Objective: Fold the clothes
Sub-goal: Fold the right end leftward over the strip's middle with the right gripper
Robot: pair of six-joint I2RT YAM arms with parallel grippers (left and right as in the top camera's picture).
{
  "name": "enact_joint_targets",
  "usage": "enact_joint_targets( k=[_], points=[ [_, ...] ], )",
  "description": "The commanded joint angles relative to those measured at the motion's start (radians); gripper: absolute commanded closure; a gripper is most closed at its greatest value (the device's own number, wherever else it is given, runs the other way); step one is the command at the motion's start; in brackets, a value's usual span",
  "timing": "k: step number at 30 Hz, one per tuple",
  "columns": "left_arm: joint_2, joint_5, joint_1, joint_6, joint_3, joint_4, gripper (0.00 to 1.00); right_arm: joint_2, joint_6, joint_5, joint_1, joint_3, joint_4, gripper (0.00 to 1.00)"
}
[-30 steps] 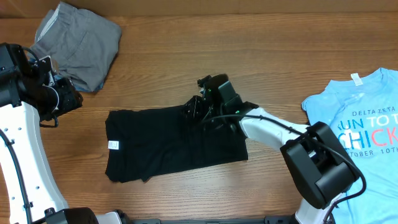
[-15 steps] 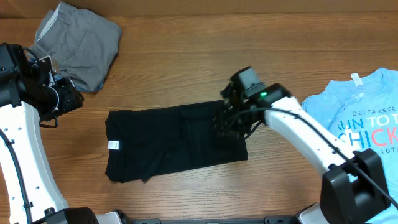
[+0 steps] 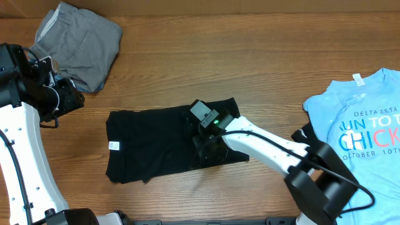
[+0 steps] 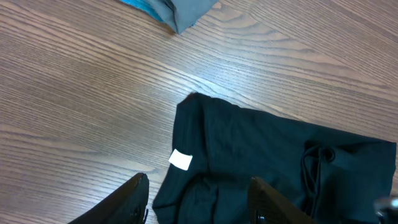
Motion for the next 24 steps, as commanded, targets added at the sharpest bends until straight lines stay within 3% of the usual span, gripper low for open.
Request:
enact_joint_targets(
  k=[1, 11, 22, 24],
  points=[
    [-0.006, 0.01, -0.006, 0.023, 0.016, 0.001, 0.45, 0.032, -0.043, 0.043, 0.02, -0.006, 0.004, 0.51],
    [-0.006, 0.01, -0.006, 0.023, 0.016, 0.001, 0.44, 0.032, -0.191, -0.032, 0.101, 0.005, -0.031, 0.5],
    [-0.006, 0.01, -0.006, 0.023, 0.016, 0.002, 0.44, 0.032, -0.201, 0.002, 0.107, 0.011, 0.013, 0.33],
    [-0.006, 0.01, -0.006, 0.023, 0.016, 0.002, 0.44, 0.032, -0.193, 0.027, 0.107, 0.011, 0.018, 0.34]
  ],
)
